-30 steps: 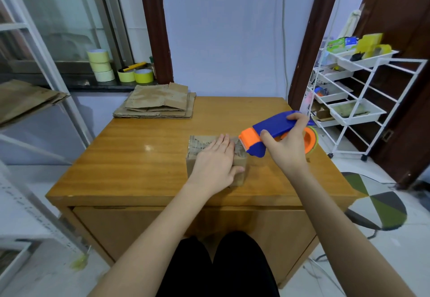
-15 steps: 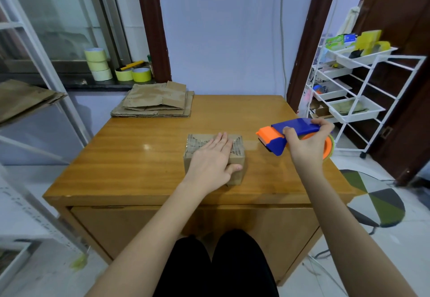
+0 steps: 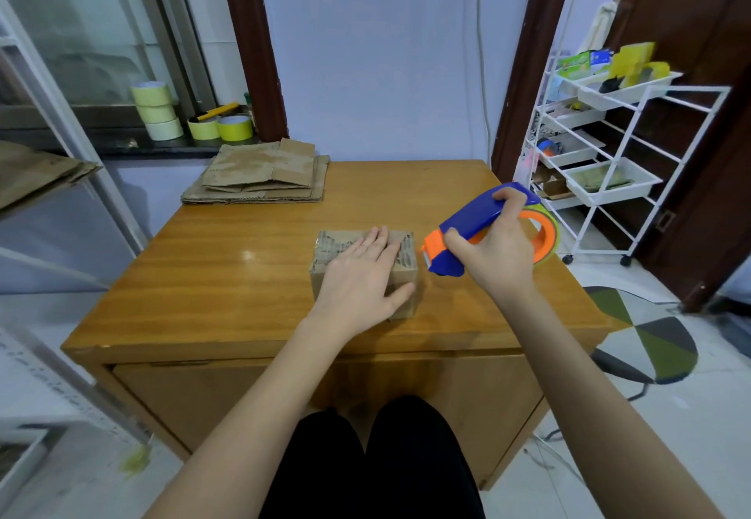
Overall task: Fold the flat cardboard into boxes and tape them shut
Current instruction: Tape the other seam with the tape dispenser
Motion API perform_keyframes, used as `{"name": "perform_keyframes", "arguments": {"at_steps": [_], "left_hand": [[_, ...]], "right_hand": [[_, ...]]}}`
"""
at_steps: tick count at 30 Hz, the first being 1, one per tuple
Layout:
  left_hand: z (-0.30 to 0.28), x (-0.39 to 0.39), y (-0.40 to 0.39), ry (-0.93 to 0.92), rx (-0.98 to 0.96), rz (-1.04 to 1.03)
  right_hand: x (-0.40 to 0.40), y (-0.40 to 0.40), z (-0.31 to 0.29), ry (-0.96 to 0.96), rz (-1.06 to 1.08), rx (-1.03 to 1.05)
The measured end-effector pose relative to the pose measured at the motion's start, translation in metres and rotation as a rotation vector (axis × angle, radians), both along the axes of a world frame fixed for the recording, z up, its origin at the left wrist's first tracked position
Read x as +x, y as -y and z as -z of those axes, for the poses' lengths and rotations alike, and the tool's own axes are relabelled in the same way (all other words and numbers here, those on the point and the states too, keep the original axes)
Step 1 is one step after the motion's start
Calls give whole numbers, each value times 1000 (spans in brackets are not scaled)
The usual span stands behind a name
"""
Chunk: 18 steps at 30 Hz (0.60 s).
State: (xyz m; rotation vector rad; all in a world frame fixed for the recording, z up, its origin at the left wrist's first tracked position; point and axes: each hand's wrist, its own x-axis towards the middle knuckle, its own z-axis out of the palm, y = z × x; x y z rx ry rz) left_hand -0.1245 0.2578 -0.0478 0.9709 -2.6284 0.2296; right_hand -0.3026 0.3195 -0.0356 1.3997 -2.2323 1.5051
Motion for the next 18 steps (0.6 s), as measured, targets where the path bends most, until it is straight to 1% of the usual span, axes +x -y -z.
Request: {"name": "perform_keyframes", "arguments": {"at_steps": [12, 18], "left_hand": [[2, -1, 1, 11, -7, 8], [2, -1, 0, 12, -10, 6]], "right_hand": [[14, 17, -21, -209, -23, 163], [11, 25, -22, -192, -43, 188]]}}
